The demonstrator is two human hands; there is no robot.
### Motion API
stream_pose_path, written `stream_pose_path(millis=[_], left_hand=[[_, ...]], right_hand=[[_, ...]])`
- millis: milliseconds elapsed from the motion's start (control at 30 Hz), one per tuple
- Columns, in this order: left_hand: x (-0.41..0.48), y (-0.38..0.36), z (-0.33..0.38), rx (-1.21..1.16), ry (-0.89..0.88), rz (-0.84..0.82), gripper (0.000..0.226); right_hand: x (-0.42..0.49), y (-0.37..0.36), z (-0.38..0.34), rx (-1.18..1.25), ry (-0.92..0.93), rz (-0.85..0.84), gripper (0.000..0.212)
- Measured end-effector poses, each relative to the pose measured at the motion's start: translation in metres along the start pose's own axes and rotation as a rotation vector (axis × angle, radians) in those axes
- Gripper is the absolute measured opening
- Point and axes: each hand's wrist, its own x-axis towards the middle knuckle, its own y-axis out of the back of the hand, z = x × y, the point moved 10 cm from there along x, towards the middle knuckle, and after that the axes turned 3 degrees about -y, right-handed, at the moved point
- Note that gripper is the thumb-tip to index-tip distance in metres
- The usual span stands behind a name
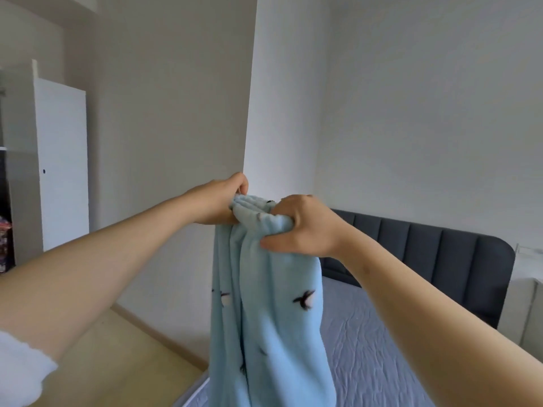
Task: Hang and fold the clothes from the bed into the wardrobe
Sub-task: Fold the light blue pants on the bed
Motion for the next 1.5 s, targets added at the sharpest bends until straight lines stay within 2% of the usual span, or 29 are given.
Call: stream_pose_path(millis=[33, 100, 167, 267, 367, 433, 467, 567, 633, 700, 733, 800, 900, 933, 1000, 1100, 1167, 1233, 1267, 1400, 1500], left_hand=[[0.002, 0.005, 0.0, 0.009, -0.003, 0.024, 0.03], [0.002, 0.014, 0.002, 0.012, -0.017, 0.061, 0.028], [-0.001, 0.02, 0.0, 0.062, -0.01, 0.087, 0.027], [0.001, 0.024, 0.002, 0.214, 0.023, 0.132, 0.028], [0.007, 0.033, 0.005, 0.351, 0.067, 0.178, 0.028], [0.008, 0.038, 0.001, 0.393, 0.101, 0.15, 0.027], [0.009, 0.038, -0.004, 0.384, 0.123, 0.136, 0.024], [0.002, 0.031, -0.019, 0.357, 0.178, 0.107, 0.016], [-0.006, 0.018, -0.035, 0.392, 0.217, 0.063, 0.019], [-0.01, 0.01, -0.053, 0.413, 0.251, 0.047, 0.026], [-0.01, 0.008, -0.059, 0.341, 0.266, 0.057, 0.027], [-0.006, 0.006, -0.072, -0.082, 0.308, 0.093, 0.025], [-0.007, -0.007, -0.089, -0.871, 0.446, 0.056, 0.026], [-0.007, -0.011, -0.089, -1.054, 0.453, 0.018, 0.027], [-0.007, -0.015, -0.09, -1.27, 0.428, -0.032, 0.034], [-0.001, -0.012, -0.104, -1.344, 0.381, 0.016, 0.041], [0.005, -0.001, -0.114, -1.373, 0.346, 0.096, 0.031], [0.011, 0.014, -0.116, -1.419, 0.293, 0.116, 0.014], [0.014, 0.022, -0.114, -1.445, 0.258, 0.117, 0.013], [0.021, 0.066, -0.096, -1.458, 0.102, 0.126, 0.02], [0.018, 0.098, -0.076, -1.374, -0.01, 0.112, 0.026]], right_hand=[[0.003, -0.004, 0.002, 0.06, -0.065, -0.054, 0.038], [0.006, -0.006, 0.019, 0.068, -0.194, -0.112, 0.034], [0.008, 0.004, 0.038, -0.124, -0.267, -0.065, 0.035], [0.014, 0.022, 0.046, -0.437, -0.263, 0.113, 0.037], [0.025, 0.033, 0.052, -0.59, -0.255, 0.202, 0.029], [0.028, 0.039, 0.073, -0.606, -0.365, 0.191, 0.036], [0.025, 0.041, 0.086, -0.454, -0.446, 0.185, 0.035], [0.011, 0.004, 0.108, 0.392, -0.642, 0.032, 0.024], [0.009, -0.018, 0.104, 0.618, -0.659, -0.024, 0.029], [0.017, -0.026, 0.097, 0.752, -0.633, 0.021, 0.039], [0.022, -0.029, 0.092, 0.839, -0.618, 0.049, 0.047], [0.034, -0.031, 0.084, 1.01, -0.574, 0.107, 0.051], [0.05, -0.031, 0.076, 1.168, -0.508, 0.185, 0.026], [0.055, -0.032, 0.076, 1.213, -0.505, 0.226, 0.025], [0.06, -0.04, 0.074, 1.244, -0.542, 0.293, 0.025], [0.062, -0.042, 0.075, 1.089, -0.604, 0.405, 0.019], [0.061, -0.028, 0.075, 0.951, -0.625, 0.503, 0.016], [0.06, -0.008, 0.068, 0.87, -0.615, 0.582, 0.014], [0.06, 0.002, 0.062, 0.84, -0.6, 0.596, 0.013], [0.061, 0.042, 0.031, 0.856, -0.519, 0.69, 0.007], [0.057, 0.058, 0.016, 0.91, -0.54, 0.7, 0.008]])
